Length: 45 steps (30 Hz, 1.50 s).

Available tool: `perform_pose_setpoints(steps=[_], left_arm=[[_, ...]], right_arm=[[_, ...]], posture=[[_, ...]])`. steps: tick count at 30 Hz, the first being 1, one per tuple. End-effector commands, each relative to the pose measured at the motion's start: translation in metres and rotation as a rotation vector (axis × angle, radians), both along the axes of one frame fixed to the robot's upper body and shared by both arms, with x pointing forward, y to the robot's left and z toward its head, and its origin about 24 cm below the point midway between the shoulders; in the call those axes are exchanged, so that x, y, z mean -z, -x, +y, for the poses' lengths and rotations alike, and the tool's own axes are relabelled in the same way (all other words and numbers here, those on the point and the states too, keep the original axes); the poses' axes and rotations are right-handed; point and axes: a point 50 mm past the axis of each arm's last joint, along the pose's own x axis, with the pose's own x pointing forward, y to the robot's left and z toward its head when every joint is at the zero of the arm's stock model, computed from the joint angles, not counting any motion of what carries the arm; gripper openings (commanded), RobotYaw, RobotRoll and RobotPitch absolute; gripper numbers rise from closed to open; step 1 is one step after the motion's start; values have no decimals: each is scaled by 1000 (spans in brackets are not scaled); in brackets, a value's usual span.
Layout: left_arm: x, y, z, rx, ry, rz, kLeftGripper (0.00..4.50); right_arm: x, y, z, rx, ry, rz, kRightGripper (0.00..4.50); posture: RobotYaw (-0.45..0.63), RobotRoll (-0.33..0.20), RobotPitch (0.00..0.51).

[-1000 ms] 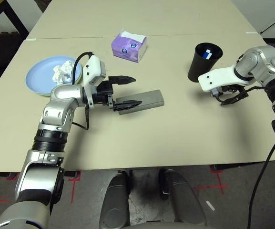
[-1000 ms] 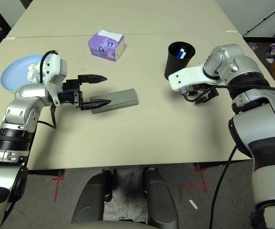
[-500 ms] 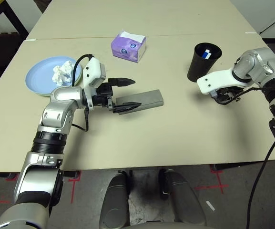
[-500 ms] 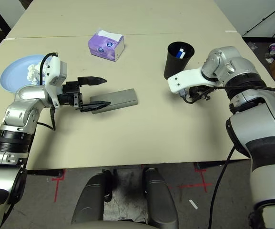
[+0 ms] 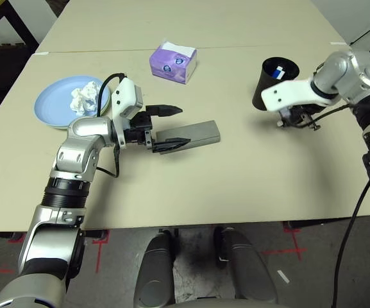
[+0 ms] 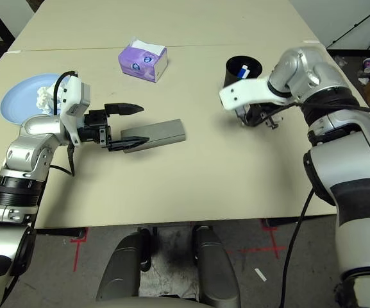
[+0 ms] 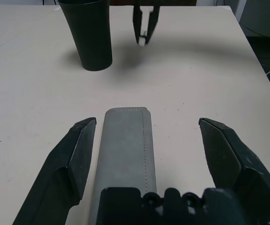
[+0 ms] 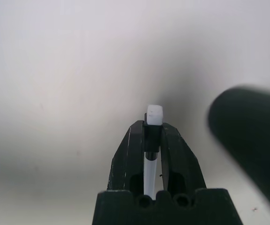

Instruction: Organize and tidy the items on the table.

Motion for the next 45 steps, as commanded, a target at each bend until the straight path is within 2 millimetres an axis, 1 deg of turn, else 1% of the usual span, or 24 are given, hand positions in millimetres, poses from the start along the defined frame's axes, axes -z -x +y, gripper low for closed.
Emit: perform_pose_setpoints(steps=[1, 2, 7, 11, 14, 18, 23, 28, 36, 41, 45], left_arm=[[-2, -2, 1, 5, 1, -2, 4500], [-2, -2, 1, 6, 1, -2, 4500], [-3, -6, -2, 14, 2, -5, 4500], [-3, -7, -2, 19, 1, -6, 4500], [-4, -8, -1, 21, -3, -7, 4500], [-5, -9, 0, 15, -3, -9, 4500], [-6, -10, 5, -15, 7, -12, 4500], [-5, -8, 9, -42, 18, -10, 4500], [-4, -7, 14, -69, 28, -10, 4500], [-4, -5, 15, -78, 29, -10, 4500], [-3, -5, 16, -82, 29, -9, 4500]], right_arm=[[-25, 3, 10, 39, -209, 3, 320], [-30, 4, 12, 56, -263, 12, 320], [-55, 4, 23, 188, -729, 72, 320], [-65, -1, 18, 320, -1063, 36, 320], [-69, -4, 11, 397, -1224, -35, 320], [-68, -5, -3, 474, -1360, -151, 320], [-60, -4, -10, 534, -1449, -256, 320], [-53, 4, -12, 557, -1490, -349, 320], [-42, 12, -19, 602, -1458, -383, 320], [-34, 14, -26, 637, -1426, -416, 320], [-30, 14, -27, 650, -1416, -440, 320]], posture=[[-19, 0, 200], [-23, 0, 198], [-39, 0, 193], [-44, 0, 190], [-44, 0, 188], [-45, 0, 187], [-49, 0, 188], [-43, 0, 188], [-42, 0, 186], [-40, 0, 185], [-38, 0, 184]])
